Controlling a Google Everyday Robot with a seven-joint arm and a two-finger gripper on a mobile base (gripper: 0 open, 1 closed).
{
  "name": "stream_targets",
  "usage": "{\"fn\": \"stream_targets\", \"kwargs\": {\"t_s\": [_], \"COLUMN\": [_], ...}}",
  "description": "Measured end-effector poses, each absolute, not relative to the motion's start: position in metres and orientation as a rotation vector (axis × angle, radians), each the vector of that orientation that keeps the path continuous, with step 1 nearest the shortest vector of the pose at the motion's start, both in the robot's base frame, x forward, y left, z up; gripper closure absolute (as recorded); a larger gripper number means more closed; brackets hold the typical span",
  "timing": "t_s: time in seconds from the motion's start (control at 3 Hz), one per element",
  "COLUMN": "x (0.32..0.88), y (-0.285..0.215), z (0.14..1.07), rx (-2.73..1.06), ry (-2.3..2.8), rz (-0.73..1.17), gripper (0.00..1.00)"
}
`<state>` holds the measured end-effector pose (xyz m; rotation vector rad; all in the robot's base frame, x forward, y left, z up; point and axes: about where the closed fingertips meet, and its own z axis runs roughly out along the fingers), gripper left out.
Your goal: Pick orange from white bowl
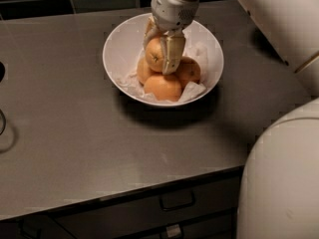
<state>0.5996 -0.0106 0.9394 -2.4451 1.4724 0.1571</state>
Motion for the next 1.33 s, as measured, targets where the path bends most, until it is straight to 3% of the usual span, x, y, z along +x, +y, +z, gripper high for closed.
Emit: {"fn": "stream_targets", "kwargs": {"t_s": [1.0,1.33], "x": [0.561,0.559], "y": [-0.026,-0.026], "z": [1.008,1.012], "rx": [-2.243,-2.238], "ry": [1.445,1.438], "rz": [-0.142,-0.152], "gripper": [1.0,1.0]}}
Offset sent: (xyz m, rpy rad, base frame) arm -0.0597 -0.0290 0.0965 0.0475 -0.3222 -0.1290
